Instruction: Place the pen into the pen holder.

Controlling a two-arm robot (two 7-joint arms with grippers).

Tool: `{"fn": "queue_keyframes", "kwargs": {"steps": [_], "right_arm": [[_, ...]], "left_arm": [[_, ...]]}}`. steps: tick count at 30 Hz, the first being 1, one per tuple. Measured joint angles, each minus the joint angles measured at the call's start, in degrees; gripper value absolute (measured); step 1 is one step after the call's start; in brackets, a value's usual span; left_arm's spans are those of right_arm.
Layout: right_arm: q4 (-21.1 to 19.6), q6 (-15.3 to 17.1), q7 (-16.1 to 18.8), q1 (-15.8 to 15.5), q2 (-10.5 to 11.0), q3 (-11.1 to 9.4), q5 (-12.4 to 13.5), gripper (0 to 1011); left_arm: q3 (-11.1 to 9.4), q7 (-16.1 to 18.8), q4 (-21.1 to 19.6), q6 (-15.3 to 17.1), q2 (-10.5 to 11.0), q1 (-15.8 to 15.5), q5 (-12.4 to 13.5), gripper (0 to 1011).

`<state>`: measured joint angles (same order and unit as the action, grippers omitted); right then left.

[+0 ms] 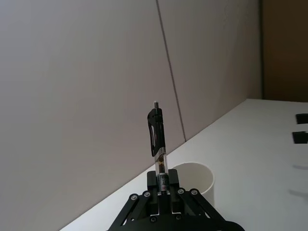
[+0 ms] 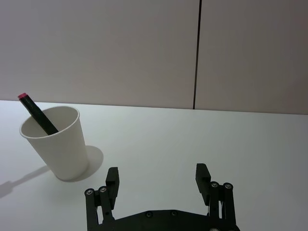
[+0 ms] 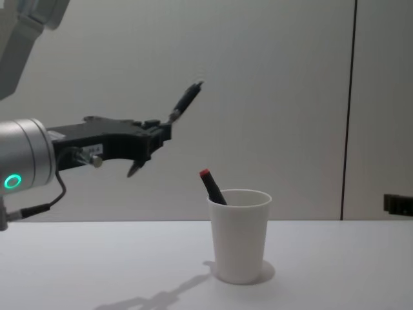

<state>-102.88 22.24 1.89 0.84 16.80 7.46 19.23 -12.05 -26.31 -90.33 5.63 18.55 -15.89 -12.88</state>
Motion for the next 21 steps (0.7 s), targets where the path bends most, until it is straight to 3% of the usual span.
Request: {"fn": "queue_keyframes", "kwargs": {"steps": [7, 21], "right_arm": [[0.0, 0.0, 0.0, 0.0, 0.0, 0.0, 0.0, 1002], [0.0, 0.0, 0.0, 0.0, 0.0, 0.0, 0.0, 1002]], "left_arm": [[-0.5, -6.7, 2.6, -2.7, -0.4, -2.2, -1.1, 142], [-2.1, -17.1, 7.8, -5.0, -2.2, -6.5, -2.4, 142]]}}
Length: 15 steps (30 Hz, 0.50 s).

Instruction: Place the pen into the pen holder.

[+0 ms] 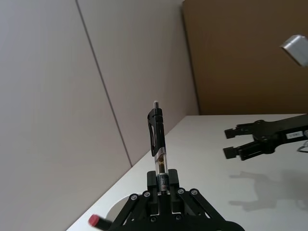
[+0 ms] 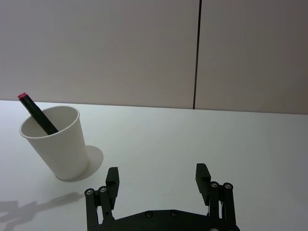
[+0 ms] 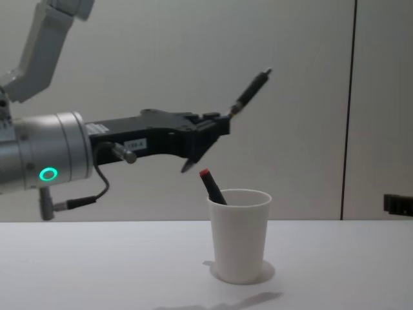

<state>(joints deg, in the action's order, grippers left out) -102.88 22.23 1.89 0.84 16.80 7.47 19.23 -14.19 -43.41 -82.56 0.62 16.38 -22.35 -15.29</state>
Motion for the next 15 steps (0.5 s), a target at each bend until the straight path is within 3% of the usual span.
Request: {"fn": "queue_keyframes", "kwargs": {"steps": [15], "right_arm": [[0.0, 0.0, 0.0, 0.0, 0.0, 0.0, 0.0, 1002]], "left_arm": [[-2.3, -5.8, 4.4, -1.7, -2.2, -3.8, 1.0, 142]]}}
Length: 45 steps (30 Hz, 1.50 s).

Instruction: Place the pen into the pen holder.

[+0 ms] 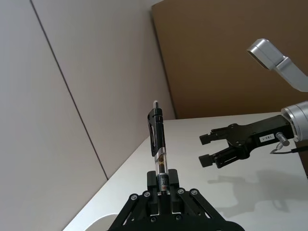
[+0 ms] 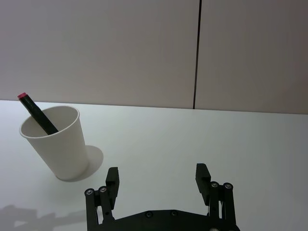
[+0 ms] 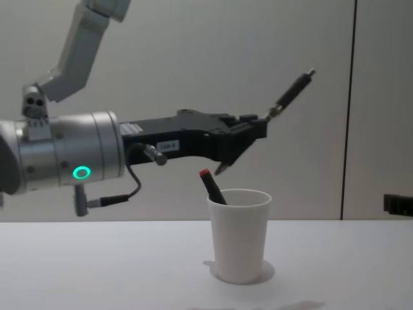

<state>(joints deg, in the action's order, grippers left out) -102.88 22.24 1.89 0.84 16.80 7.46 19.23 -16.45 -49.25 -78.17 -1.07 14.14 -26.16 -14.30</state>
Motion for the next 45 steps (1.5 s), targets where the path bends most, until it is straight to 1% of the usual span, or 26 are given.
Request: {"fn": "queue_keyframes", "kwargs": {"steps": [8, 19, 29, 45], "right_arm": [[0.0, 0.0, 0.0, 0.0, 0.0, 0.0, 0.0, 1002], [0.0, 0.0, 0.0, 0.0, 0.0, 0.0, 0.0, 1001], [0.0, 0.0, 0.0, 0.0, 0.0, 0.0, 0.0, 1002], [0.0, -0.4, 0.4, -0.1, 0.0, 0.0, 0.2, 1002]], "left_arm": [[-1.2, -1.4, 1.9, -0.8, -1.2, -1.6, 1.0, 142], [-2.5, -1.9, 3.4, -0.9, -1.9, -3.0, 2.6, 142], [-3.1, -2.0, 4.1, -0.5, -2.3, -3.6, 3.3, 142], [-3.6, -2.0, 4.5, -0.2, -2.4, -4.0, 3.7, 142]]}}
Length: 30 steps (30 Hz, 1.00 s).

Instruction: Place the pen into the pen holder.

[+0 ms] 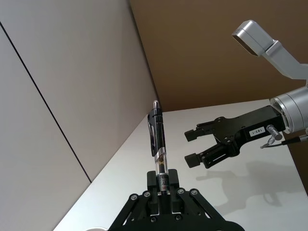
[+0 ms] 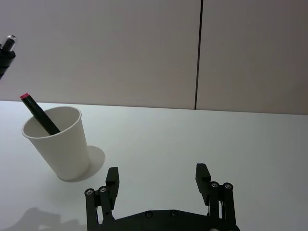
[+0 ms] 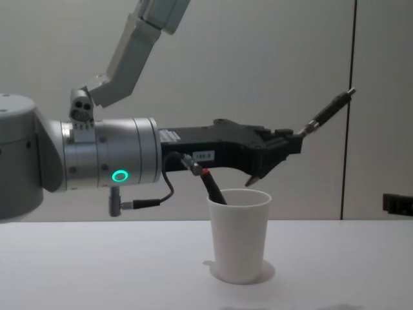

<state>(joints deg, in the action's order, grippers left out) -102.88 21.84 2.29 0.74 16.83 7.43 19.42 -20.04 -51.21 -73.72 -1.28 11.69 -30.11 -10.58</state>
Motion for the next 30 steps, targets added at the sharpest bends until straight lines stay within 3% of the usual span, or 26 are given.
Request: {"fn": "queue_keyframes", "kwargs": {"steps": [13, 21, 30], "right_arm": [[0.0, -4.0, 4.1, -1.1, 0.8, -0.8, 3.2, 1001], [0.0, -7.3, 8.7, -2.1, 2.0, -1.9, 7.6, 1002], [1.3, -11.0, 16.3, -3.2, 3.6, -3.5, 14.8, 1002]], "left_arm": [[-0.1, 0.0, 0.1, 0.1, -0.1, -0.1, 0.1, 142], [-0.1, 0.0, 0.1, 0.1, -0.1, -0.1, 0.1, 142], [-0.1, 0.1, 0.1, 0.1, -0.1, -0.1, 0.1, 142]]}}
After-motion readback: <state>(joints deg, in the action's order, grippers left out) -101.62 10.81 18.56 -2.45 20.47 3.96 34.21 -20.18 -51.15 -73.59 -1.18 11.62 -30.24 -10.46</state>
